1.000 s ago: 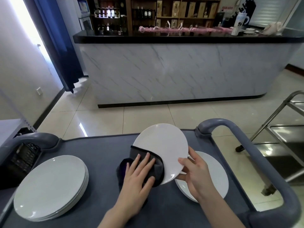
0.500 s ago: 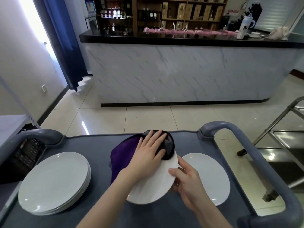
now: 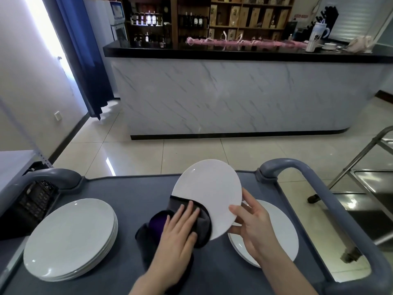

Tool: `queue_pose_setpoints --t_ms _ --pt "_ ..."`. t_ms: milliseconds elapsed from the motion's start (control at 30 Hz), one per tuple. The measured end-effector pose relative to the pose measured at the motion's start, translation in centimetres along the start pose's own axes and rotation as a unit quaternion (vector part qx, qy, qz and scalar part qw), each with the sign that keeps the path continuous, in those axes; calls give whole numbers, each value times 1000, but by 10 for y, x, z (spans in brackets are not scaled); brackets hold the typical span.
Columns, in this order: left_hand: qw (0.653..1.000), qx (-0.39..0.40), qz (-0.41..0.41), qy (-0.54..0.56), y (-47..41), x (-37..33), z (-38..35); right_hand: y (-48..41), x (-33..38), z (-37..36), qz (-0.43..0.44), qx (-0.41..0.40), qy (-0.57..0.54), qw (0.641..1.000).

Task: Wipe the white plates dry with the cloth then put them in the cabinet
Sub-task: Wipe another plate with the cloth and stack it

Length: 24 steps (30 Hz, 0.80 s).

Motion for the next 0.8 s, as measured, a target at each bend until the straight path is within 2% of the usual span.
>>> queue_pose_setpoints --t_ms 133,400,533,600,733,800 --pt "1000 19 3 -1 -3 -26 -12 1 -8 -12 -6 22 2 1000" --pt "998 35 -58 -19 -52 -42 -3 6 -12 -25 -15 45 26 999" --pt "1000 -8 6 2 -77 -19 15 14 -15 -28 -11 81 61 995" --pt "1000 -30 7 4 -80 -13 25 16 -13 -25 -4 81 84 993" --pt "993 -115 30 -4 -77 -1 50 16 4 -20 33 103 187 976" --pt "991 -116 51 28 -79 6 57 16 13 -18 53 112 223 967"
Point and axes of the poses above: each hand's wrist, its own y-axis away from the middle knuckle, its own z-axis out of the back of the hand, x = y × z, the point moved 8 cm from there along -y, towards the middle knuckle, and after that the axes turned 5 degrees about -z, right-handed, at the moved point
